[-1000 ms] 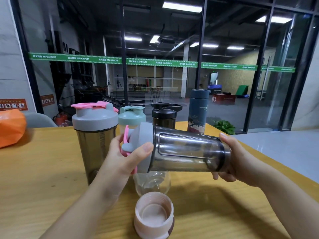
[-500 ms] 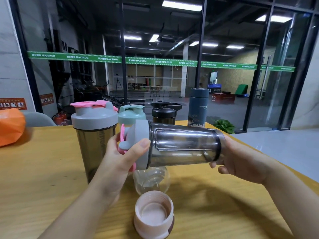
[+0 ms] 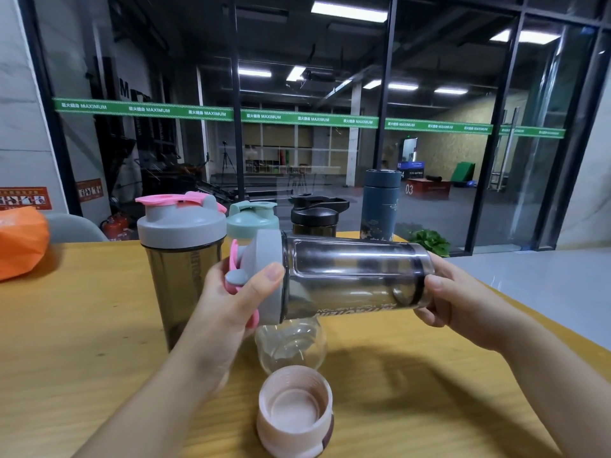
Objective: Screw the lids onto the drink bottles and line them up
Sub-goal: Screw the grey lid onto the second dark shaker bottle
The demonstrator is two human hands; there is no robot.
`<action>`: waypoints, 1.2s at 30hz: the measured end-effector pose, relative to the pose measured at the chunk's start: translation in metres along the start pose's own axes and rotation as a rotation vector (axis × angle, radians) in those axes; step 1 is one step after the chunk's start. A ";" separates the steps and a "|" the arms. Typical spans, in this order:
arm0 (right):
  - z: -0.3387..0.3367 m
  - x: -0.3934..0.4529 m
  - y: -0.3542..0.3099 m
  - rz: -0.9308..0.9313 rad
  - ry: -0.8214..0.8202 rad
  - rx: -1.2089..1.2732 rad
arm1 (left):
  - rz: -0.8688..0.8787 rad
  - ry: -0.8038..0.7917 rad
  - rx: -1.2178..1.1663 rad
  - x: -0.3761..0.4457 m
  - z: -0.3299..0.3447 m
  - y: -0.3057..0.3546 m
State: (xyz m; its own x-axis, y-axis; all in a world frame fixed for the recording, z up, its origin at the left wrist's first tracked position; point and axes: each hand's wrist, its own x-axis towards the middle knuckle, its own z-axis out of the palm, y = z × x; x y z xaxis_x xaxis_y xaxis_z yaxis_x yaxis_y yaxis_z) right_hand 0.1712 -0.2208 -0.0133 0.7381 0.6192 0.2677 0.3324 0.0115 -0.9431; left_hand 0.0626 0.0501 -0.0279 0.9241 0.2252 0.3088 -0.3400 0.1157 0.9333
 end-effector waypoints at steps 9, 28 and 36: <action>0.011 0.001 -0.003 0.015 0.114 -0.157 | -0.003 -0.009 0.013 -0.001 0.001 0.003; 0.025 0.007 0.002 0.121 0.211 -0.148 | 0.076 -0.028 0.072 -0.003 0.005 0.001; 0.030 0.007 0.002 0.209 0.133 0.168 | 0.261 -0.018 0.096 -0.011 0.014 0.006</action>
State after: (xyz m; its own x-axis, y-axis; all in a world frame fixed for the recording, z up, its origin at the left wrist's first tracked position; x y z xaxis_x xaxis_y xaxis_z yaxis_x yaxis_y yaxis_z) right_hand 0.1594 -0.1927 -0.0191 0.8547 0.5133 0.0777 0.0717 0.0316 -0.9969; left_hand 0.0527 0.0344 -0.0230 0.8109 0.2179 0.5431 -0.5493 -0.0363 0.8348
